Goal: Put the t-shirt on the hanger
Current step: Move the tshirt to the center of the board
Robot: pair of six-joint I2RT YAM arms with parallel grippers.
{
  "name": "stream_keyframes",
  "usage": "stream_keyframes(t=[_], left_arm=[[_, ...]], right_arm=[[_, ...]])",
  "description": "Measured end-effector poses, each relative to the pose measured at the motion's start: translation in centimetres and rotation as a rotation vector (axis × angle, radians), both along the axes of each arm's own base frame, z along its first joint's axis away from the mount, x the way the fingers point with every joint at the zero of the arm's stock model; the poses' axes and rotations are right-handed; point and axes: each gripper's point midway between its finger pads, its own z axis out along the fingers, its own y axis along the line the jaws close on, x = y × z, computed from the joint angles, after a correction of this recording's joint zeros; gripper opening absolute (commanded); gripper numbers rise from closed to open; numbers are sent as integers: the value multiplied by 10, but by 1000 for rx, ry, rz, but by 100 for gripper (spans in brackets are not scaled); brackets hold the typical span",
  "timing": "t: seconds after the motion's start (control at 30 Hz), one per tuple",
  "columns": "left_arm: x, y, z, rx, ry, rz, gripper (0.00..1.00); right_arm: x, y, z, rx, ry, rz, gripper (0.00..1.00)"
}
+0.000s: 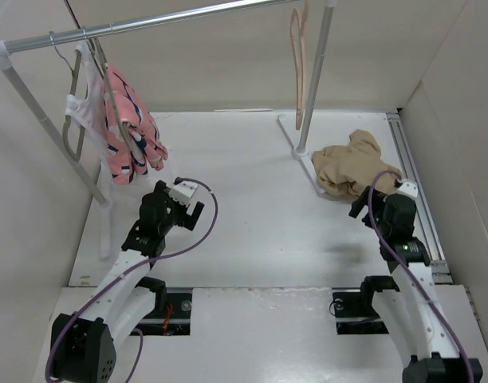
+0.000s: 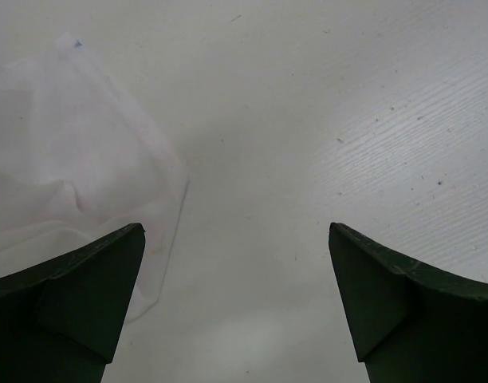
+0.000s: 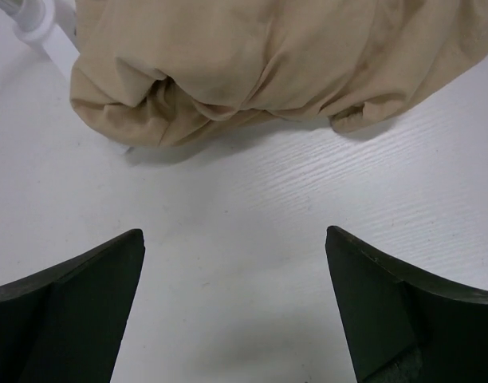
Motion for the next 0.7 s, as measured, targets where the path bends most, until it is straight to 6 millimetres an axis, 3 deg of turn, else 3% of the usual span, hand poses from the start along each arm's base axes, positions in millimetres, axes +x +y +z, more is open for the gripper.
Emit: stream_keyframes(t=[0.13, 0.27, 0.37, 0.57, 0.63, 0.7], left_arm=[[-1, -6, 1, 30, -12, -70, 99], [-4, -13, -1, 71, -19, -159, 99], [-7, -18, -2, 83, -20, -202, 99], [-13, -26, -1, 69, -20, -258, 99], [-15, -28, 1, 57, -23, -272, 99], [-18, -32, 2, 45, -22, -291, 99]], right_arm=[[26, -1, 8, -61, 119, 61, 100], [87, -3, 35, -143, 210, 139, 100], [135, -9, 41, -195, 242, 171, 100], [197, -24, -2, -227, 385, 208, 96], [210, -23, -26, -216, 434, 239, 89], [207, -17, -50, -192, 490, 285, 77]])
